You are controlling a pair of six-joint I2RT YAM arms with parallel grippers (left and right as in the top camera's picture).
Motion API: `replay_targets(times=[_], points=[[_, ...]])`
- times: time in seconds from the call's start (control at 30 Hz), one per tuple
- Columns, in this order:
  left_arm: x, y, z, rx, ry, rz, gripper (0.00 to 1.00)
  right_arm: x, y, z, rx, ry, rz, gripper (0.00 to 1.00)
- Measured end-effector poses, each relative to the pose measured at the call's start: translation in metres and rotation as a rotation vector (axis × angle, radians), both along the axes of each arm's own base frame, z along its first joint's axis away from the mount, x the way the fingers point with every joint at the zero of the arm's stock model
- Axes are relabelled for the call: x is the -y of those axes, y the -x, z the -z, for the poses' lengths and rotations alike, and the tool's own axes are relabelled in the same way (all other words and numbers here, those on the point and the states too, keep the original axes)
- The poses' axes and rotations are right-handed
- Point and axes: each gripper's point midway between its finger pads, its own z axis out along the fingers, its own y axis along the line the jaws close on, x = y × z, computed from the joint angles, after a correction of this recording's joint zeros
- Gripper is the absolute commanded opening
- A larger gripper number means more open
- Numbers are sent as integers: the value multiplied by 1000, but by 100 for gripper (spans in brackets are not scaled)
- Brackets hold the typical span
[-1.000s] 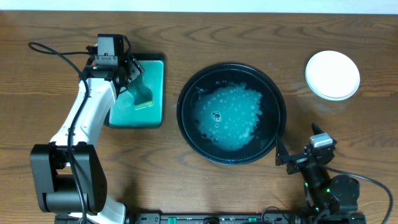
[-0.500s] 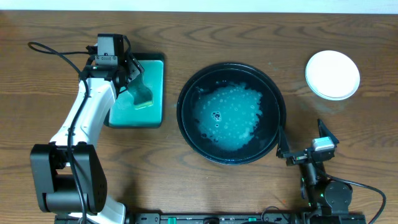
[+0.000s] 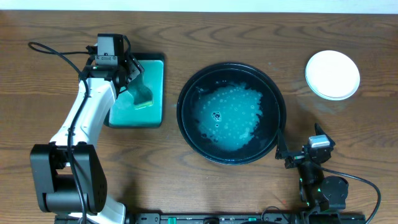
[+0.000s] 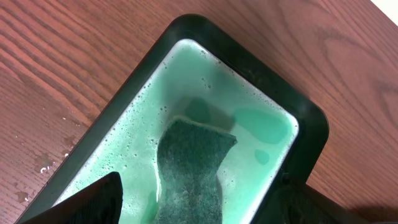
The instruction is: Clean dirty plates on tray and stack at the side
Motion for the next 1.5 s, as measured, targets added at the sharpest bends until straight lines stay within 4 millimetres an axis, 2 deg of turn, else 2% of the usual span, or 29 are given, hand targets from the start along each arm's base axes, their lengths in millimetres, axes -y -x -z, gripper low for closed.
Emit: replay_targets(times=[0.77, 0.97, 1.17, 1.3, 1.43, 1.5], points=[[0, 1, 1, -7, 0, 0, 80, 0, 0, 0, 0, 0, 3, 99], [0, 21, 12, -100, -2, 0, 80, 0, 0, 0, 0, 0, 3, 99], [-1, 27, 15, -128, -7, 8, 80, 0, 0, 0, 0, 0, 3, 99], [-1, 36, 18, -146, -43, 72, 80, 0, 0, 0, 0, 0, 3, 99], [-1, 60, 16, -124, -98, 163, 80, 1, 0, 0, 0, 0, 3, 99], [-1, 80, 13, -90, -133, 216, 80, 1, 0, 0, 0, 0, 3, 99]])
